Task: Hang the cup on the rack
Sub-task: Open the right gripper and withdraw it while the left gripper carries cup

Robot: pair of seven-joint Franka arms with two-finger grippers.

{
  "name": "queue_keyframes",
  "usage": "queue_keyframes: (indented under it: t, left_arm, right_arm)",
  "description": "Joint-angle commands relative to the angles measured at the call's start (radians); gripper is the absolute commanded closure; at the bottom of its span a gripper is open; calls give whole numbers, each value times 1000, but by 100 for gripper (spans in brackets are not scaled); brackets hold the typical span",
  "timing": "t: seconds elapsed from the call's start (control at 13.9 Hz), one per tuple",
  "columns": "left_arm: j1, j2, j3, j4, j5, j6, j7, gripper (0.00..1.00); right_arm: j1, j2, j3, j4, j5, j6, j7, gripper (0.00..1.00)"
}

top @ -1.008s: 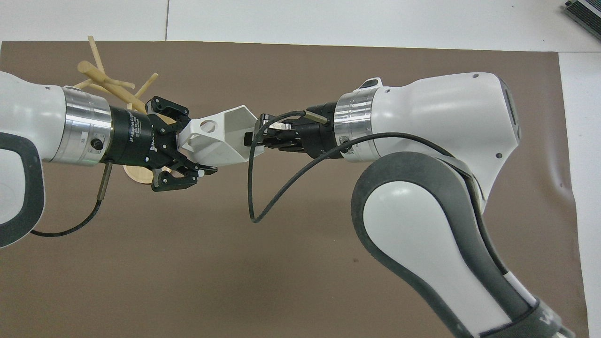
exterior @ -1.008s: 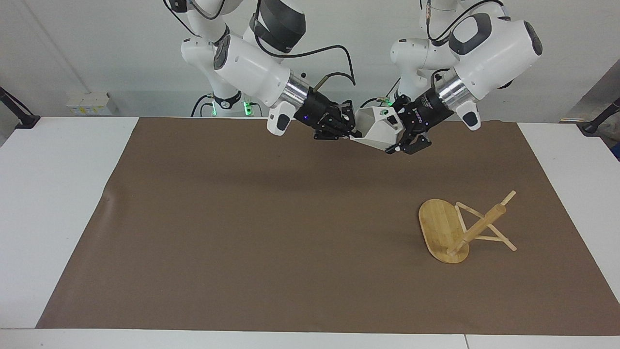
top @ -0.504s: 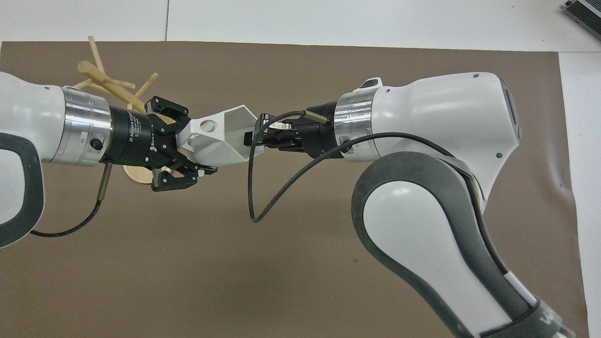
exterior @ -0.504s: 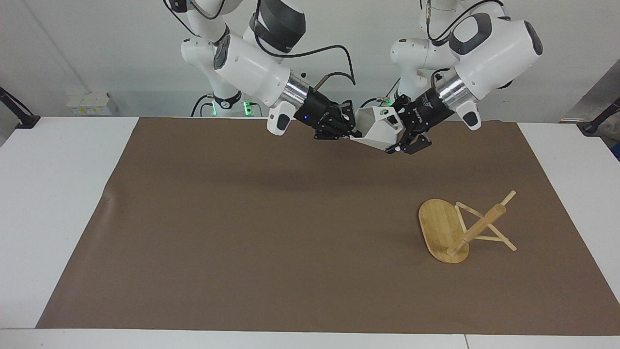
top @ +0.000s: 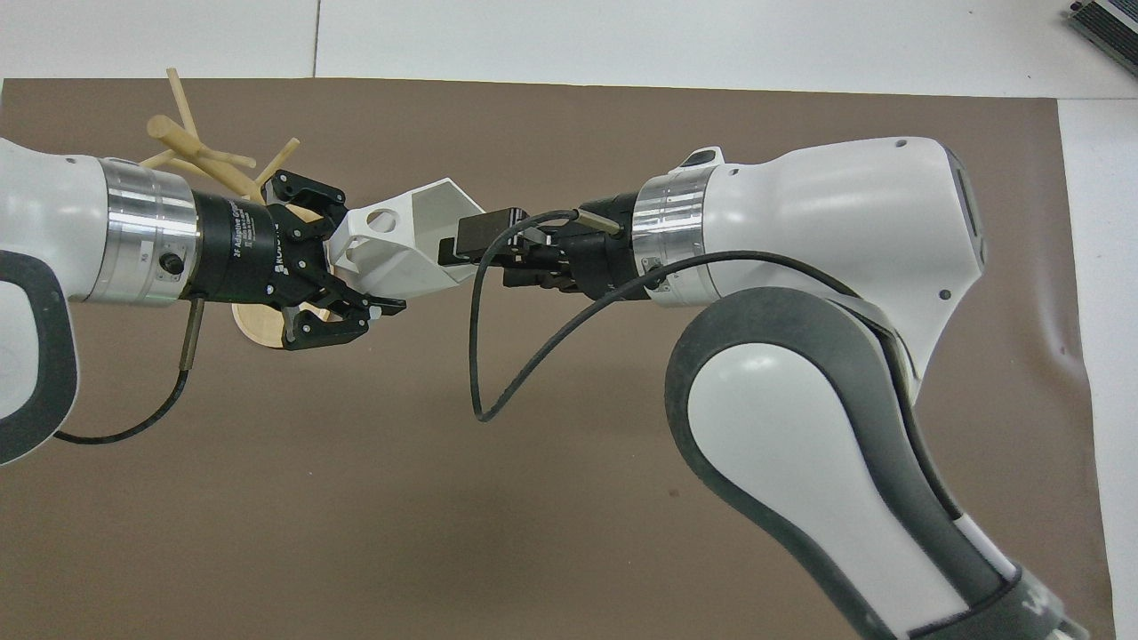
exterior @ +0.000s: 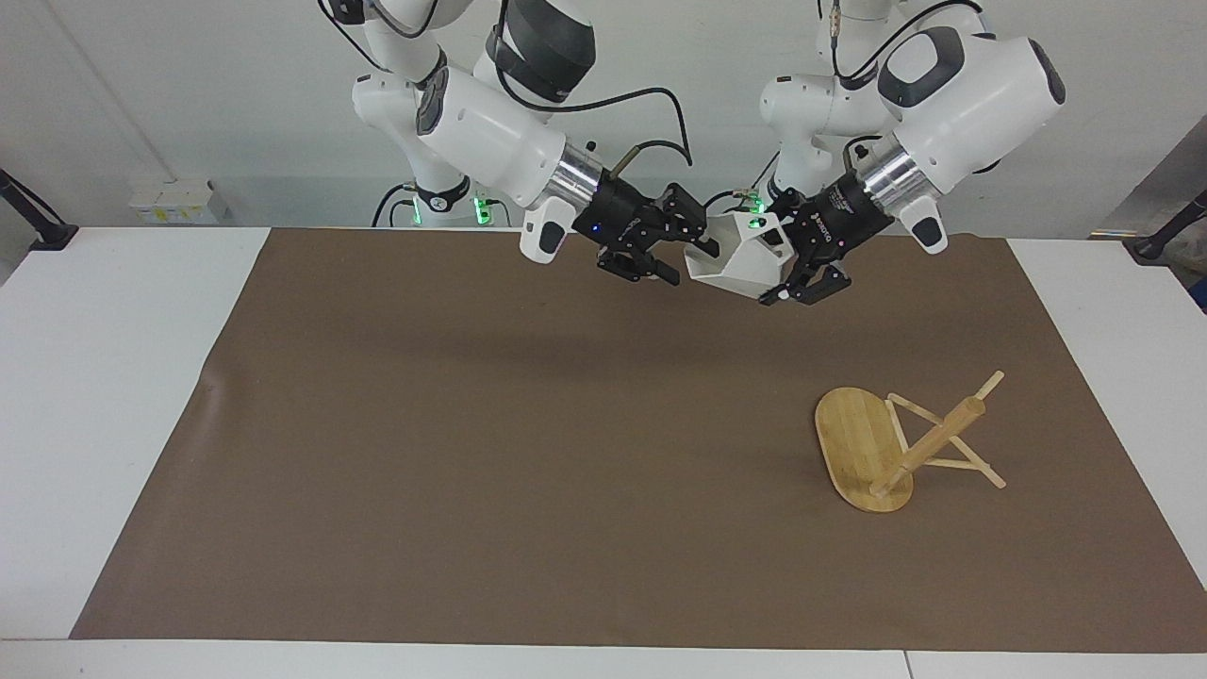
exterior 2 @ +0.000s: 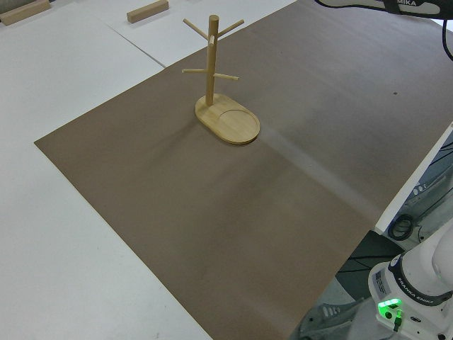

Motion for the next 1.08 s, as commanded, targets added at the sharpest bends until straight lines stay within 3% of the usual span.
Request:
queue_keyframes:
  t: [0.0,0.14,0.43,0.58,0.86,1.01]
  left_arm:
    - [4,-48,1,-83,-21,70,-19,100]
    - [5,-64,3,-132,-21,127,-55,100]
    - [25,-54,4,-179,-13,222,-149,100]
    - [39,-31,4,-198,-10,265,-202,100]
    - [56,20,8,-204,21,337,-386,100]
    - [68,50,8,-198,33,363,-454,100]
  right_arm:
    - [-13,-12,6,-3,8,1,6,0]
    - [-13,-29,3,-11,-42,1,8,0]
    - [-25,-58,0,-20,-365,-16,8,0]
    - [-80,-66,0,-35,-453,-20,9,0]
    - [-220,-87,-1,-43,-490,-127,6,0]
    - [-258,-107,-1,-43,-626,-172,-3,0]
